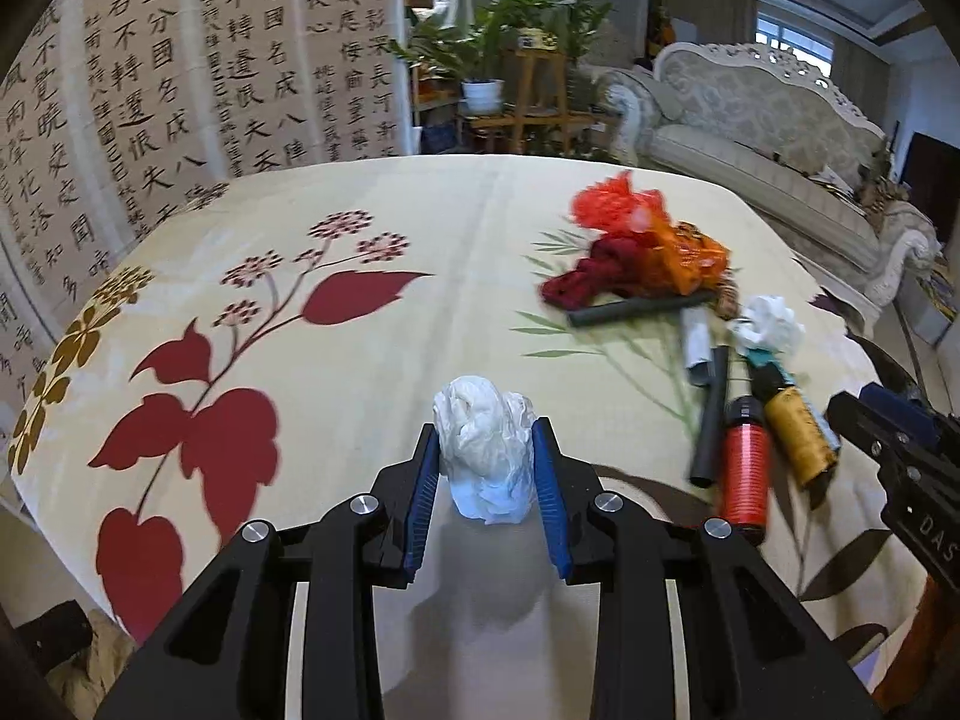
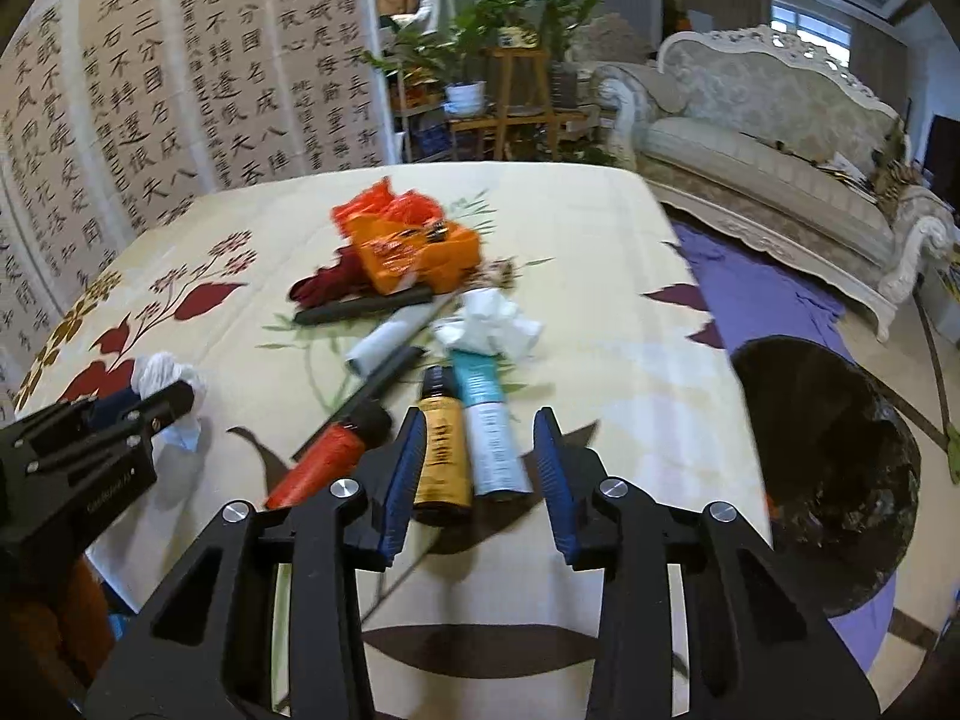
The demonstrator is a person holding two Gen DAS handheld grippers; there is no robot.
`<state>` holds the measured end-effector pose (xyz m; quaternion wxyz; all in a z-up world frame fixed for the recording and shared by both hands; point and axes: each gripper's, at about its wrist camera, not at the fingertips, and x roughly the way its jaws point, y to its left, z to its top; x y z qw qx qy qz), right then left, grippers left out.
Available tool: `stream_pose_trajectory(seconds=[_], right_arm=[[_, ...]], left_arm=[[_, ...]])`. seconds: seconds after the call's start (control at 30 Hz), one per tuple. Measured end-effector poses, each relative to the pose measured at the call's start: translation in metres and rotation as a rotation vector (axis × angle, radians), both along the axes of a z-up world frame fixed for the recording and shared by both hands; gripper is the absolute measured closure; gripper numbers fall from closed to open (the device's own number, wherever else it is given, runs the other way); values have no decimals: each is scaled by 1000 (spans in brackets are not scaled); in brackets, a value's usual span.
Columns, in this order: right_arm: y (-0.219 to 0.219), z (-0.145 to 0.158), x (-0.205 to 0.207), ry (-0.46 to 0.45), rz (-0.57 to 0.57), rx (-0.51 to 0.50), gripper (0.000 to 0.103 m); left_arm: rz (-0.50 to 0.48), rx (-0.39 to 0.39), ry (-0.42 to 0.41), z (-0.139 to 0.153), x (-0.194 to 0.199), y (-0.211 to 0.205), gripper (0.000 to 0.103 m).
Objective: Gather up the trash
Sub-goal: 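Grasp the brown bottle with the right gripper while the left holds the tissue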
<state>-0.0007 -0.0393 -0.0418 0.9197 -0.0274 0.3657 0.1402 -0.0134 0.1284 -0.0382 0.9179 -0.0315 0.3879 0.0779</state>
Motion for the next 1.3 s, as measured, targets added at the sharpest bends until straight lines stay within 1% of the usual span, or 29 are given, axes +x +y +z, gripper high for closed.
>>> stream_pose_trajectory(seconds=[0.1,0.2,0.53,0.6,0.7,0.83,1.0,1.3], right_arm=[[10,-5,0,16,27,-10,75],[18,-10,2,34,41,-26,77],[26,-25,12,77,36,-49,77],[26,-27,14,80,34,-48,80],[27,-27,14,76,36,-48,80],[24,-24,11,65,36,-36,80],[15,-11,3,32,26,-23,80],[-27,9,-4,-22,-64,-13,80]], left_arm=[[21,-7,7,-3,0,10,71],[30,-19,10,-4,1,16,71],[23,-31,8,-10,2,19,71],[24,-33,8,-10,2,19,71],[23,-33,7,-10,2,19,71],[23,-44,-2,-8,1,19,71],[3,-58,-25,2,-1,10,71],[-101,-67,-78,23,0,-33,71]])
